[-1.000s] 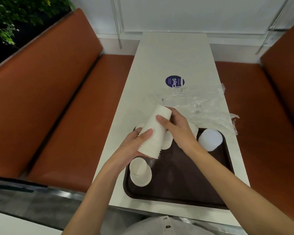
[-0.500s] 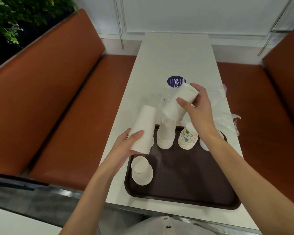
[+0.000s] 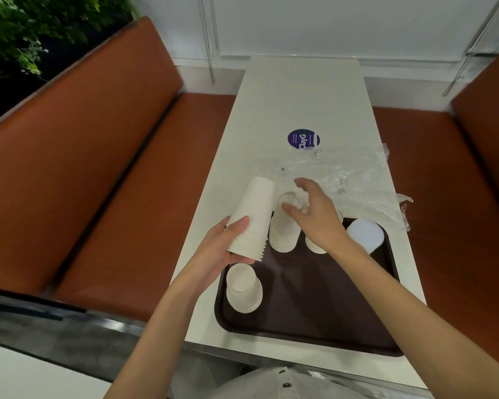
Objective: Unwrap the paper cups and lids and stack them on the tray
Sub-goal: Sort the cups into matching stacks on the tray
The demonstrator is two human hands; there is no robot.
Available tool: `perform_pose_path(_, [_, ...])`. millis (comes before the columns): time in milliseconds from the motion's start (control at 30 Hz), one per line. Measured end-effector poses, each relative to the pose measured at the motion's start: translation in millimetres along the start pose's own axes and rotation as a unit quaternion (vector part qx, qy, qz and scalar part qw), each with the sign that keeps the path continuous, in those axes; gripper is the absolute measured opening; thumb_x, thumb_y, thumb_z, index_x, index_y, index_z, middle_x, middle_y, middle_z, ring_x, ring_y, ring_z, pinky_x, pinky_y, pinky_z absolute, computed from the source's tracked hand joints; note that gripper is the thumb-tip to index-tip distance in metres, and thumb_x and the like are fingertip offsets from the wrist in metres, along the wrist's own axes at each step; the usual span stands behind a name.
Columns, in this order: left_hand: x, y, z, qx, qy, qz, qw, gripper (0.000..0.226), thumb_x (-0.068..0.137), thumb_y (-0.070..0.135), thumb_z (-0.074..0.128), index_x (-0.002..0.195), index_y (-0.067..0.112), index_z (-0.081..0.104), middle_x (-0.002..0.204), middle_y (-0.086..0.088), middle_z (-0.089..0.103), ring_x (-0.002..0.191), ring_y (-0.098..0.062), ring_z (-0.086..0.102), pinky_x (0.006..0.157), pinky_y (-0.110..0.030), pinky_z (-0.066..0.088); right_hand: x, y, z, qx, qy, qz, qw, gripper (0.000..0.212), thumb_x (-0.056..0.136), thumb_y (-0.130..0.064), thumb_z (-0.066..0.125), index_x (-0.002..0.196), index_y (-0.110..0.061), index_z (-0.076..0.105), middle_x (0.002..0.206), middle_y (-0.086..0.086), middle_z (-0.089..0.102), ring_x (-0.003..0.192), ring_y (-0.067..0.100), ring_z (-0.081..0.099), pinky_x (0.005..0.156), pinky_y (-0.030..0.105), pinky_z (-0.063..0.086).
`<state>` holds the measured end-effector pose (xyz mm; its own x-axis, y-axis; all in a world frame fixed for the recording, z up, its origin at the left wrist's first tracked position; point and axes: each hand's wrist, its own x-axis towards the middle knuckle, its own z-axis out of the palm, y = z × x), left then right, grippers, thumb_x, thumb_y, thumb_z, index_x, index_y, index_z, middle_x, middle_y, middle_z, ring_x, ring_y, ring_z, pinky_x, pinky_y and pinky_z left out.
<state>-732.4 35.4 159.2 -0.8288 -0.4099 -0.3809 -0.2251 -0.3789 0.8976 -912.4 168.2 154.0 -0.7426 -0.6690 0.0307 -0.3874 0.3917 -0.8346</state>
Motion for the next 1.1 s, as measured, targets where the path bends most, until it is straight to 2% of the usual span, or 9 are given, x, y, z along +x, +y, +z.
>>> perform_pose_path(67, [0.5, 1.8, 2.6, -0.003, -0.012, -0.005, 1.000, 0.050, 0.081, 0.050, 0.069, 0.119, 0.019, 0.061, 0.099, -0.003, 0.075, 0.093, -0.022, 0.073, 0.067, -0.034, 0.059, -1.5, -13.0, -1.8, 0.073, 0.022, -0.015, 0.997, 0.044, 0.094, -0.033, 0.063, 0.134, -0.019, 0.052, 0.130, -0.003, 0.059, 0.119, 0.009, 0.054, 0.097, 0.024, 0.040])
perform_pose_path(133, [1.4, 3.3, 6.6, -0.001, -0.024, -0.009, 1.000, 0.052, 0.079, 0.053, 0.070, 0.118, 0.020, 0.062, 0.099, -0.002, 0.075, 0.094, -0.022, 0.073, 0.067, -0.033, 0.059, -0.1, -26.4, -4.7, 0.140, -0.033, 0.023, 0.989, 0.035, 0.094, -0.038, 0.063, 0.125, -0.023, 0.057, 0.111, -0.003, 0.068, 0.101, 0.005, 0.064, 0.089, 0.026, 0.046])
perform_pose_path(233, [2.2, 5.2, 13.2, -0.002, -0.047, -0.018, 0.999, 0.059, 0.070, 0.056, 0.073, 0.116, 0.022, 0.063, 0.102, -0.003, 0.074, 0.097, -0.023, 0.073, 0.067, -0.034, 0.059, 7.7, -39.2, -11.3, 0.172, -0.111, 0.062, 0.977, 0.031, 0.089, -0.037, 0.070, 0.117, -0.025, 0.062, 0.095, -0.004, 0.073, 0.075, 0.002, 0.066, 0.074, 0.025, 0.049])
perform_pose_path(367, [1.5, 3.7, 14.1, 0.007, -0.054, -0.031, 0.998, 0.058, 0.070, 0.051, 0.076, 0.117, 0.019, 0.063, 0.107, -0.006, 0.075, 0.101, -0.025, 0.072, 0.071, -0.036, 0.061, 21.9, -45.2, -33.1, 0.258, -0.021, 0.060, 0.964, 0.032, 0.091, -0.028, 0.068, 0.118, -0.012, 0.064, 0.098, 0.005, 0.070, 0.080, 0.016, 0.065, 0.075, 0.035, 0.052])
perform_pose_path(433, [1.2, 0.0, 11.8, 0.013, -0.046, -0.032, 0.998, 0.060, 0.069, 0.050, 0.076, 0.117, 0.017, 0.064, 0.111, -0.010, 0.073, 0.102, -0.028, 0.072, 0.074, -0.040, 0.061, 28.9, -45.8, -45.0, 0.268, 0.027, 0.047, 0.962, 0.031, 0.092, -0.025, 0.068, 0.119, -0.014, 0.061, 0.099, 0.003, 0.068, 0.084, 0.015, 0.064, 0.076, 0.034, 0.054])
perform_pose_path(600, [0.7, -4.1, 3.1, 0.001, -0.008, -0.028, 1.000, 0.067, 0.072, 0.049, 0.076, 0.126, 0.015, 0.060, 0.116, -0.014, 0.070, 0.102, -0.029, 0.071, 0.072, -0.039, 0.059, 31.0, -39.8, -54.2, 0.140, 0.104, -0.041, 0.984, 0.039, 0.088, -0.025, 0.072, 0.120, -0.029, 0.052, 0.112, -0.006, 0.062, 0.092, 0.004, 0.060, 0.076, 0.015, 0.051])
perform_pose_path(833, [4.1, -2.0, -1.9, -0.019, 0.036, -0.017, 0.999, 0.064, 0.075, 0.047, 0.070, 0.129, 0.015, 0.058, 0.114, -0.011, 0.071, 0.101, -0.024, 0.072, 0.073, -0.037, 0.059, 14.2, -11.3, -27.2, 0.050, 0.040, -0.059, 0.996, 0.055, 0.080, -0.021, 0.079, 0.128, -0.024, 0.052, 0.114, -0.010, 0.062, 0.098, -0.008, 0.057, 0.076, 0.002, 0.039])
perform_pose_path(1000, [5.9, -1.0, -0.1, -0.016, 0.038, -0.019, 0.999, 0.057, 0.075, 0.048, 0.072, 0.123, 0.019, 0.061, 0.105, -0.003, 0.075, 0.097, -0.020, 0.073, 0.071, -0.034, 0.059, 11.3, 8.5, -10.0, 0.015, -0.007, -0.026, 1.000, 0.053, 0.077, -0.018, 0.080, 0.121, -0.027, 0.051, 0.112, -0.010, 0.063, 0.099, 0.009, 0.060, 0.073, 0.002, 0.038])
perform_pose_path(1100, [5.4, -1.7, 3.3, -0.011, 0.028, -0.013, 0.999, 0.061, 0.074, 0.050, 0.074, 0.124, 0.017, 0.061, 0.107, -0.005, 0.075, 0.099, -0.023, 0.073, 0.072, -0.035, 0.059, 12.6, 17.7, -7.1, -0.023, -0.052, -0.013, 0.998, 0.054, 0.078, -0.018, 0.080, 0.123, -0.024, 0.051, 0.114, -0.007, 0.061, 0.106, 0.017, 0.060, 0.083, 0.018, 0.046])
